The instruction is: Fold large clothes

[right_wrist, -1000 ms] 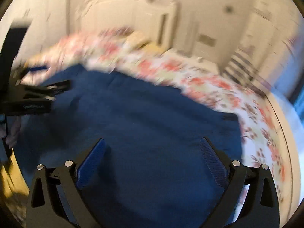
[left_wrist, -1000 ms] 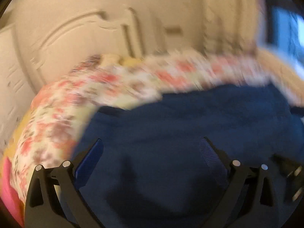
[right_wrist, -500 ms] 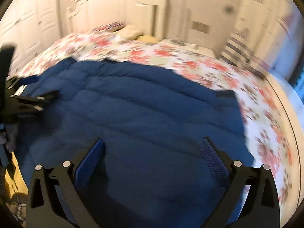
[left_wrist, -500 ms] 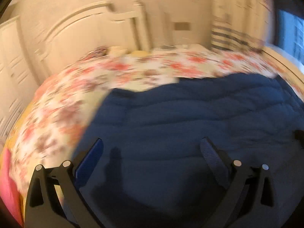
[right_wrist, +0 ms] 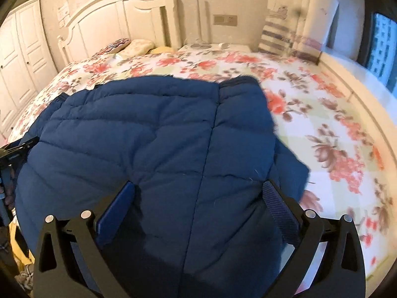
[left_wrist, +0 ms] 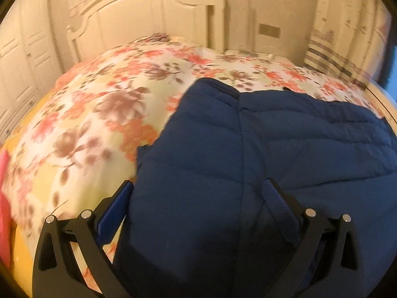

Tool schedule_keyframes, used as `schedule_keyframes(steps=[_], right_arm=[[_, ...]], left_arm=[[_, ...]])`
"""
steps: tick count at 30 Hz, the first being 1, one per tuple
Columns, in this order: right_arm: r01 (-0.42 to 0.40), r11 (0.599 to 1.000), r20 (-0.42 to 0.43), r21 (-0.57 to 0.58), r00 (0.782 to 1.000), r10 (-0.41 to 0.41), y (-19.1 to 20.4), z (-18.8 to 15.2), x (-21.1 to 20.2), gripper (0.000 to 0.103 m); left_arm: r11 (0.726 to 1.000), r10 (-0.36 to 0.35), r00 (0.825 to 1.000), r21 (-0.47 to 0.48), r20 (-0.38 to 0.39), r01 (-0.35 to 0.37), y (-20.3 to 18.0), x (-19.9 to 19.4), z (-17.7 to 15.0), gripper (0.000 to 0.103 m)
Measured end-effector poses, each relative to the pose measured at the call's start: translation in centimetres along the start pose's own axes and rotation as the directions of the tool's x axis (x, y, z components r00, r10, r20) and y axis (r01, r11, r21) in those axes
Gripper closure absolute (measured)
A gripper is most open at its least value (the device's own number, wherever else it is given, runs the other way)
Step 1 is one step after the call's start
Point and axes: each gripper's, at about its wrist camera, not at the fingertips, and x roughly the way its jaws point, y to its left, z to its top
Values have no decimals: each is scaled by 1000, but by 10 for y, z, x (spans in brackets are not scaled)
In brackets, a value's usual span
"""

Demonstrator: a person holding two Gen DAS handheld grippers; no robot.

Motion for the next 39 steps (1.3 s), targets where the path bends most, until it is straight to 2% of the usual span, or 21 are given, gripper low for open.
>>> schedule_keyframes(steps=[3, 6, 9, 11, 12, 13, 15, 17, 22, 26, 29, 34, 36, 39], right_arm=[[-53, 996, 76, -65, 995, 58, 20, 0, -26, 5], [-92, 980, 107, -177, 988, 113, 56, -4, -44, 5], [-116, 955, 64, -274, 988, 138, 87, -12, -33, 5], [-86, 948, 7, -305, 996, 93, 101, -23, -10, 5], [-89, 950, 16, -299, 995, 98, 100, -27, -6, 5], [-100, 950, 27, -297, 993, 113, 98, -29, -5, 4], [-126, 948, 7, -293, 991, 133, 90, -26, -6, 5], [-111, 953, 1, -283, 993, 117, 82, -24, -11, 5], [-74, 977, 35, -198, 996, 82, 42, -41, -33, 5], [-117, 993, 23, -6, 993, 117, -18, -59, -34, 5], [-78, 993, 17, 93, 997, 76, -51, -70, -43, 5], [-51, 973, 67, 224, 997, 36, -93, -103, -73, 5], [-94, 959, 70, 269, 994, 78, -103, -116, -79, 5], [-205, 923, 71, 324, 979, 193, -109, -142, -81, 6]], left_arm=[[999, -35, 998, 15, 55, 34, -13, -29, 1, 4], [990, -103, 988, 111, 118, 90, -49, -63, -4, 3], [958, -134, 985, 268, 108, 101, -100, -68, -22, 3], [940, -84, 994, 336, 64, 58, -123, -49, -38, 2], [944, -74, 994, 328, 85, 42, -125, -44, -44, 2], [949, -89, 992, 310, 93, 57, -122, -41, -46, 2], [951, -124, 990, 292, 62, 101, -115, -38, -45, 2], [952, -118, 992, 290, 44, 100, -107, -42, -44, 2], [965, -100, 994, 247, 50, 84, -76, -53, -57, 2], [973, -108, 993, 209, 42, 97, -55, -51, -63, 2], [973, -93, 995, 216, 41, 82, -58, -52, -64, 2], [973, -85, 995, 219, 43, 74, -60, -51, -64, 2], [973, -82, 996, 219, 43, 71, -62, -52, -65, 2], [973, -76, 996, 220, 43, 65, -63, -51, -66, 2]])
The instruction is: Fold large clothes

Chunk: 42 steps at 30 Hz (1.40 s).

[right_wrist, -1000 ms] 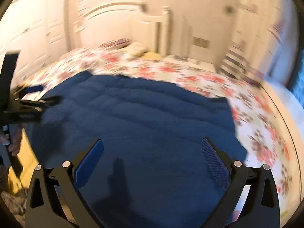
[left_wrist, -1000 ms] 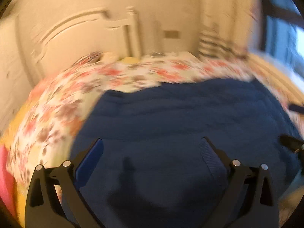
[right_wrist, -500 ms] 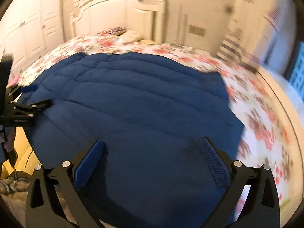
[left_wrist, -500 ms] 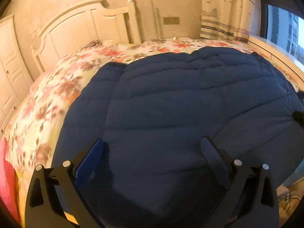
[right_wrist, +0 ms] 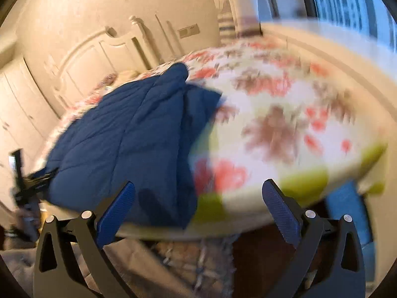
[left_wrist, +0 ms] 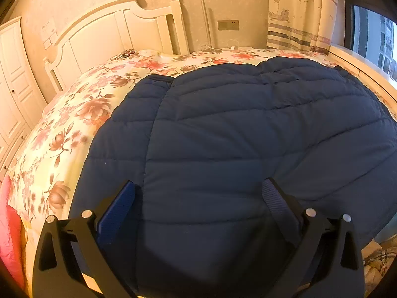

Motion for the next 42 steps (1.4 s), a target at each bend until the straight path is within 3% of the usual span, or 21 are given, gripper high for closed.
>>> schedule_keyframes(steps=[3, 9, 23, 25, 28, 33, 36, 38, 40, 42], right_arm=[[-121, 992, -37, 32, 992, 122, 3, -18, 8, 17], [-216, 976, -41, 3, 975, 216, 31, -24, 28, 25], [-224, 974, 45, -33, 973, 225, 57, -11, 23, 20], [-246, 969, 18, 24, 969, 246, 52, -7, 33, 19], [-293, 953, 8, 82, 956, 294, 53, 4, 50, 5], [-171, 981, -30, 93, 984, 174, 78, 33, 80, 4], [-195, 962, 25, 193, 981, 194, 71, 42, 89, 5], [-214, 955, 118, 204, 974, 193, 61, 40, 84, 42], [-239, 950, 168, 199, 964, 207, 55, 36, 76, 56], [-245, 952, 215, 181, 955, 205, 55, 33, 65, 63]], left_arm=[[1000, 6, 1000, 1, -2, -6, 0, 1, 0, 2], [1000, 7, 1000, 1, 1, -7, -1, 2, 0, 2], [1000, 3, 1000, 1, 24, -3, -3, 4, -1, 2], [1000, 5, 1000, -3, 26, -5, -5, 4, -1, 2], [1000, 7, 1000, -3, 29, -7, -4, 3, -2, 2], [1000, 6, 1000, -9, 12, -6, -3, 3, 0, 2], [999, -29, 999, -19, -34, 28, -5, -3, 16, 3], [998, -56, 998, -2, 6, 56, -10, -13, 36, 3], [999, -34, 999, 20, 40, 34, -18, -15, 63, 3], [998, -56, 998, 17, 21, 55, -25, -2, 90, 2]])
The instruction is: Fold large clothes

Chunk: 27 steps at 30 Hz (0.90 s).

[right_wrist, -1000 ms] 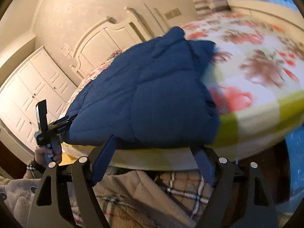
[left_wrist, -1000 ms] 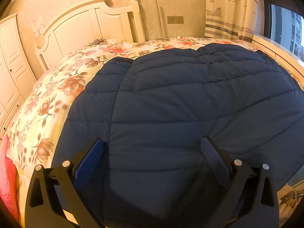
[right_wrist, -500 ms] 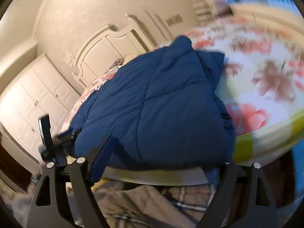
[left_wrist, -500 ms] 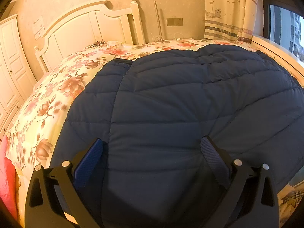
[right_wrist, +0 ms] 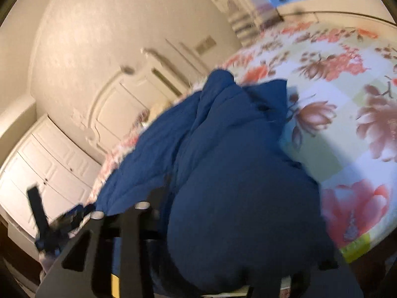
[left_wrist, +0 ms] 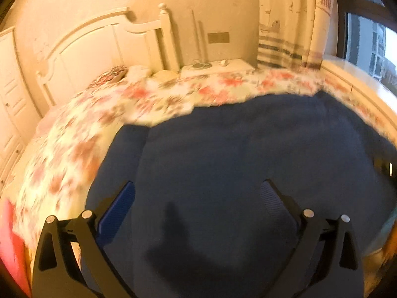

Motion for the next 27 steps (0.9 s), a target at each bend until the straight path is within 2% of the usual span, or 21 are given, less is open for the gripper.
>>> schedule_keyframes(steps=[2, 5, 7, 8, 10, 12, 13, 14, 17, 19, 21, 22, 23, 25, 27], right_arm=[[-1, 1000, 30, -30, 1000, 2, 6, 1, -8, 69], [-5, 995, 74, -98, 997, 12, 19, 3, -23, 71], [2, 991, 85, -137, 996, 10, 25, 3, -28, 71], [3, 989, 88, -150, 996, 10, 28, 4, -30, 71], [3, 986, 88, -166, 996, 12, 31, 6, -34, 71], [7, 982, 86, -187, 996, 10, 35, 10, -34, 71], [9, 980, 85, -197, 996, 8, 38, 11, -33, 71], [17, 976, 85, -215, 996, 1, 41, 13, -31, 71], [21, 972, 89, -234, 996, 0, 48, 13, -31, 71], [28, 966, 98, -255, 995, -3, 56, 15, -31, 71], [29, 955, 107, -296, 994, 3, 72, 18, -29, 71], [30, 940, 105, -340, 994, 6, 87, 20, -27, 71], [41, 925, 111, -377, 994, 2, 100, 20, -26, 71], [50, 882, 123, -468, 992, 9, 134, 17, -21, 71], [60, 812, 141, -581, 990, 27, 181, 12, -13, 71]], left_arm=[[999, 34, 998, -6, -61, -35, -8, 34, 33, 2], [997, 79, 988, -5, -132, -81, -25, 90, 75, 3], [997, 72, 983, -18, -169, -76, -37, 118, 93, 4], [998, 63, 979, -10, -195, -66, -43, 129, 98, 3], [992, 122, 949, 58, -290, -110, -58, 159, 100, 2], [994, 109, 949, 22, -297, -108, -53, 155, 100, 3], [996, 79, 948, -6, -309, -85, -46, 146, 97, 5], [998, 54, 952, -17, -301, -62, -43, 134, 91, 11], [1000, -23, 979, -24, -201, 19, -33, 71, 58, 10], [995, -79, 986, 40, -148, 86, -40, 25, 10, 9], [984, -119, 984, 115, -132, 135, -56, -6, -37, 9], [978, -114, 990, 165, -77, 125, -62, -26, -69, 9], [975, -110, 993, 189, -40, 115, -64, -38, -86, 9], [970, -114, 993, 213, -11, 114, -56, -58, -113, 9], [958, -237, 968, 146, -77, 246, -24, -69, -127, 9]])
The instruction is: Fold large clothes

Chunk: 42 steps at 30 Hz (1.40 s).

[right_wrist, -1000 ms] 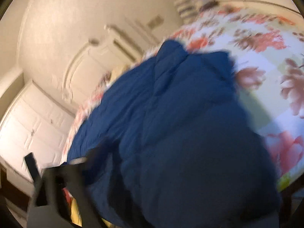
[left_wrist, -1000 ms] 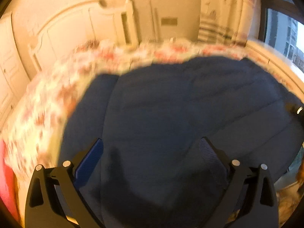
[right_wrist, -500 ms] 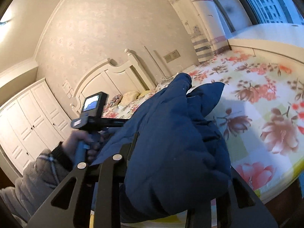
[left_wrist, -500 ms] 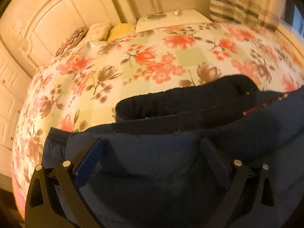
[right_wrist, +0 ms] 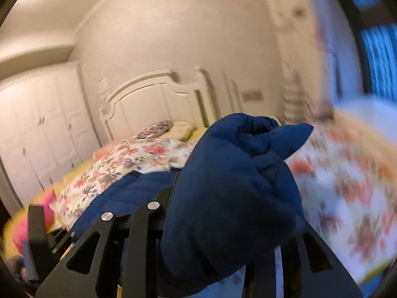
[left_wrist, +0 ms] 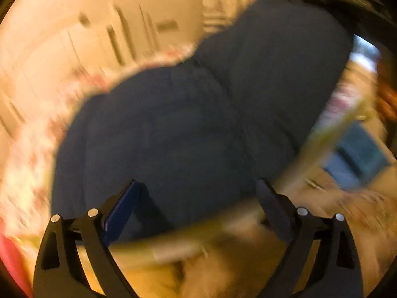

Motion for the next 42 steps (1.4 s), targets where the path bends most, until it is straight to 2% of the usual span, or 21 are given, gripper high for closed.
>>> schedule_keyframes(steps=[1, 4, 7, 10, 11, 12, 13, 14, 17, 21, 24, 27, 30, 32, 33, 34, 35, 36, 38, 40, 42], right_arm=[[-10, 997, 8, -76, 1000, 11, 25, 9, 6, 71], [-36, 941, -11, -336, 999, 34, 113, 16, 34, 71], [-62, 809, -95, -584, 995, 7, 201, -12, 73, 71], [-143, 558, -227, -818, 970, -83, 278, -92, 120, 70], [-138, 453, -206, -881, 973, -104, 295, -126, 128, 67], [-64, 323, -107, -944, 987, -119, 305, -156, 129, 66], [-26, 252, -58, -967, 991, -118, 309, -171, 127, 64], [-9, 225, -34, -974, 994, -106, 308, -179, 124, 64], [-29, 289, -49, -957, 997, -63, 293, -169, 118, 64], [3, 268, -12, -963, 999, -52, 289, -175, 117, 64], [7, 261, -8, -965, 998, -55, 285, -176, 117, 62], [10, 256, -3, -967, 999, -53, 288, -177, 110, 59], [12, 256, -2, -967, 999, -53, 288, -177, 107, 58], [13, 250, 0, -968, 999, -54, 289, -178, 103, 55], [10, 240, -1, -971, 999, -46, 288, -177, 98, 54], [0, 234, -9, -972, 999, -38, 288, -177, 94, 52], [-28, 240, -34, -970, 999, -20, 285, -173, 86, 50], [-67, 264, -67, -962, 998, 10, 282, -166, 76, 48], [-232, 362, -202, -903, 972, 118, 269, -145, 53, 27], [-361, 478, -278, -801, 931, 238, 250, -117, 33, 27], [-414, 583, -290, -699, 909, 299, 228, -87, 27, 34]], left_arm=[[998, -27, 1000, -64, 16, 28, 20, -11, -6, 9], [962, 78, 991, -269, 108, -47, 96, -52, -16, 9], [861, 239, 957, -491, 166, -130, 180, -100, -25, 9], [791, 299, 927, -603, 227, -107, 223, -134, -39, 8], [774, 309, 923, -625, 229, -104, 231, -138, -43, 6], [765, 312, 923, -635, 224, -104, 238, -138, -45, 6], [760, 313, 927, -640, 208, -113, 242, -136, -48, 6], [765, 310, 930, -632, 198, -121, 242, -132, -48, 6], [815, 278, 938, -568, 206, -117, 236, -119, -29, 6], [893, 222, 946, -439, 235, -100, 209, -98, 27, 6], [954, 125, 970, -294, 210, -59, 184, -70, 89, 6], [974, 163, 976, -182, 144, -136, 162, -33, 131, 6], [965, 260, 961, -65, 95, -255, 151, 5, 153, 6], [936, 352, 936, -7, 25, -352, 159, 45, 153, 3], [939, 342, 939, -22, -20, -342, 172, 64, 147, 2], [960, 257, 965, -100, -52, -261, 191, 80, 138, 2], [963, 215, 975, -156, -56, -222, 205, 85, 132, 2], [960, 192, 980, -196, -56, -199, 215, 88, 126, 2], [957, 202, 979, -203, -39, -206, 219, 90, 118, 2], [956, 220, 975, -191, -30, -222, 218, 90, 116, 2], [957, 225, 974, -182, -30, -227, 218, 92, 116, 2]])
